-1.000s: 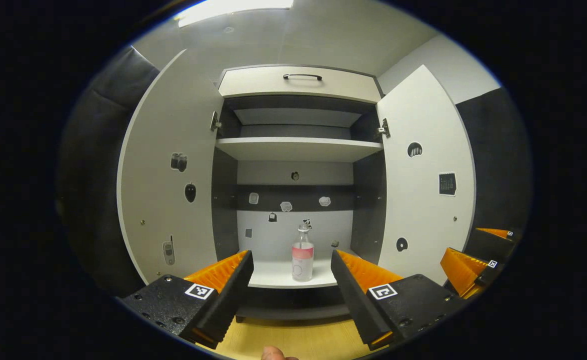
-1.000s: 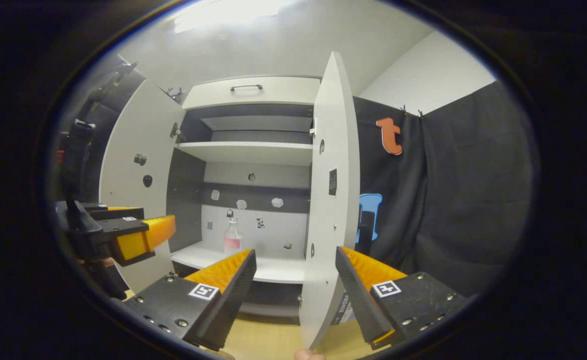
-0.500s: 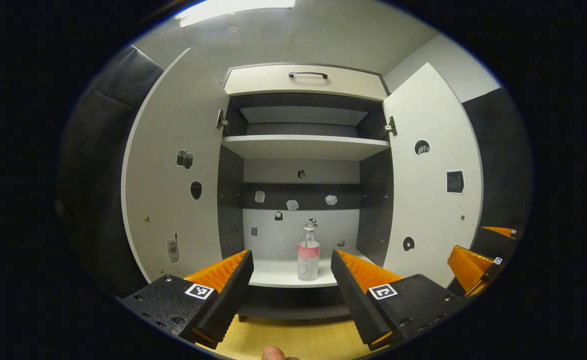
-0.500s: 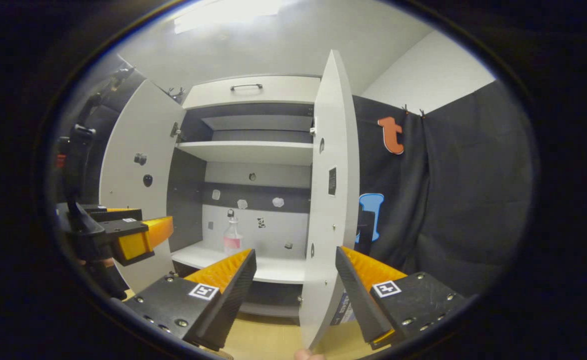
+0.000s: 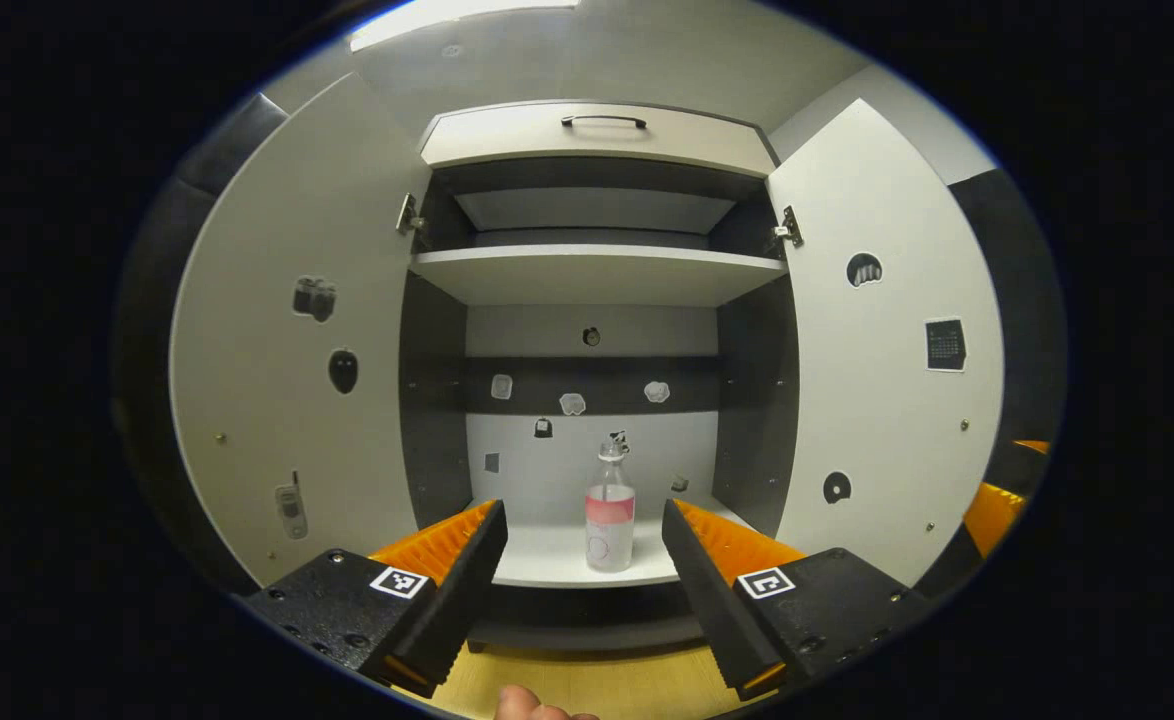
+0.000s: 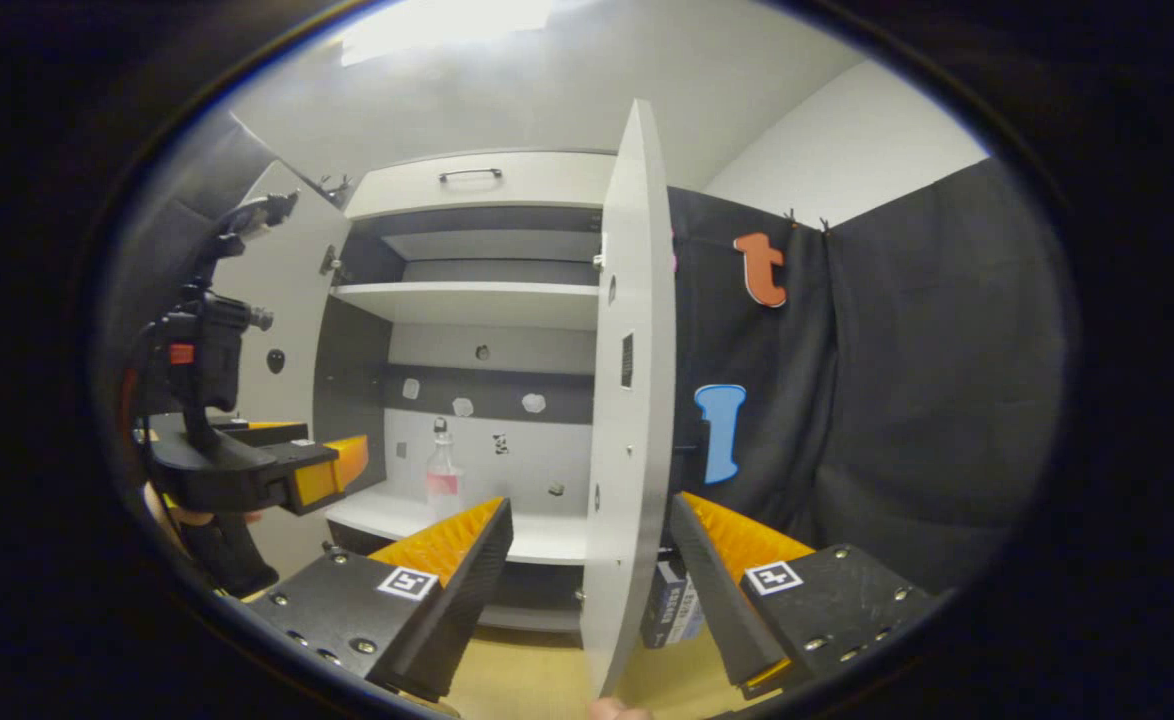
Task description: Grasp the bottle in the cabinet with the left hand and place it on the coaster, then close the right door with the right hand and the left door with the left hand.
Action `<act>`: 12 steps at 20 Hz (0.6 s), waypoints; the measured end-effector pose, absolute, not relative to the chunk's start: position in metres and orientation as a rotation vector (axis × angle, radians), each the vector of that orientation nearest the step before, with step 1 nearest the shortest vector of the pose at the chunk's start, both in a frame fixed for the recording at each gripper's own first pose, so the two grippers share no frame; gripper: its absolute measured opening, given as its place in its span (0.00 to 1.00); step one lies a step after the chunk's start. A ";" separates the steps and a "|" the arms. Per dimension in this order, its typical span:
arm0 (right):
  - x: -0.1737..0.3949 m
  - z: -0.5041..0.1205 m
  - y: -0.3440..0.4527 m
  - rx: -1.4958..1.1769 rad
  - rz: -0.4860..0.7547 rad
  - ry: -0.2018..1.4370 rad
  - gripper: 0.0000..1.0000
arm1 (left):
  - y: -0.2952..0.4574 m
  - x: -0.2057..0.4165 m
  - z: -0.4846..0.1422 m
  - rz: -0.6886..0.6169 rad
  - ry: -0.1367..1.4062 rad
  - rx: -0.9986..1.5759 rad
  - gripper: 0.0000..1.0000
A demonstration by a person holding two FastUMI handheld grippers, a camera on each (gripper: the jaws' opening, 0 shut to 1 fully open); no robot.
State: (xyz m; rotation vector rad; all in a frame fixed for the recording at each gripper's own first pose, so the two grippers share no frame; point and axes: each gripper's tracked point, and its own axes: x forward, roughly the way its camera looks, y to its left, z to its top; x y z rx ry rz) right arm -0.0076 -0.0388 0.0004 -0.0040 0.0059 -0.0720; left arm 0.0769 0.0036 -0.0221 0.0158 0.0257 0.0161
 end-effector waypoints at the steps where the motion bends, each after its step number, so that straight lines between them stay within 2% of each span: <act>1: -0.010 0.001 -0.046 -0.010 -0.095 0.005 0.96 | 0.003 0.089 -0.024 0.012 0.026 0.020 0.96; 3: -0.016 0.001 -0.060 -0.014 -0.143 0.003 0.94 | 0.001 0.114 -0.030 0.001 0.030 0.023 0.96; 4: -0.020 0.001 -0.067 -0.016 -0.170 0.003 0.96 | 0.000 0.128 -0.036 -0.003 0.039 0.025 0.96; 12: -0.041 -0.002 -0.121 -0.062 -0.381 0.022 0.94 | -0.008 0.220 -0.093 -0.025 0.145 0.048 0.96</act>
